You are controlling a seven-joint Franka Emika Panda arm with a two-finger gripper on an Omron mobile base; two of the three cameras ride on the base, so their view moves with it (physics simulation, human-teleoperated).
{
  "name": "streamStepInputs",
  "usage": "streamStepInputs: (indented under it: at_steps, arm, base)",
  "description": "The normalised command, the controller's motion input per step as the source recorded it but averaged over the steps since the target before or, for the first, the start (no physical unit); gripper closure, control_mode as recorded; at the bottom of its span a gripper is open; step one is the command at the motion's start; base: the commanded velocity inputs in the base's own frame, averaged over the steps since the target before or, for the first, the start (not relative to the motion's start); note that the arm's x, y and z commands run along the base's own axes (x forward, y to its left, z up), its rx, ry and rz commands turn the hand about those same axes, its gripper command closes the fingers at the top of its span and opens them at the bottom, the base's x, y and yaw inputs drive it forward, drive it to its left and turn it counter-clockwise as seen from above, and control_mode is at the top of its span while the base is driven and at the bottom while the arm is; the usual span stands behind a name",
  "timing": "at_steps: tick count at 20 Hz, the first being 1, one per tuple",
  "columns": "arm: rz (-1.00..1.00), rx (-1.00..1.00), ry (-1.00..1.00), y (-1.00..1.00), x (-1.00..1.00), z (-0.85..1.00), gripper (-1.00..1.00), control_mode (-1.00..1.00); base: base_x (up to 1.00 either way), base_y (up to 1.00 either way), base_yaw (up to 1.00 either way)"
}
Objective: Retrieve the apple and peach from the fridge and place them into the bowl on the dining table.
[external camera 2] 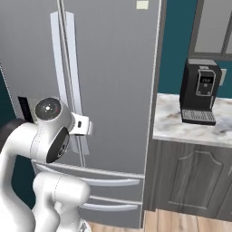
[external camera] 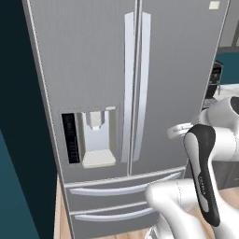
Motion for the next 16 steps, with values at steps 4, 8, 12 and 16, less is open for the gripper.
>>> streamStepInputs:
  at_steps: [4, 8, 12, 16]
  arm:
    - [0.0, 0.0, 0.0, 0.0, 0.0, 0.0, -1.0, 1.0]
    - [0.0, 0.0, 0.0, 0.0, 0.0, 0.0, -1.0, 1.0]
    - [0.0, 0.0, 0.0, 0.0, 0.0, 0.0, -1.0, 1.0]
    - [0.0, 0.0, 0.0, 0.0, 0.0, 0.0, -1.0, 1.0]
  base:
    - [-0.43, 0.04, 0.0]
    - [-0.45, 0.11, 0.0]
    - [-0.45, 0.15, 0.0]
    - [-0.42, 0.24, 0.0]
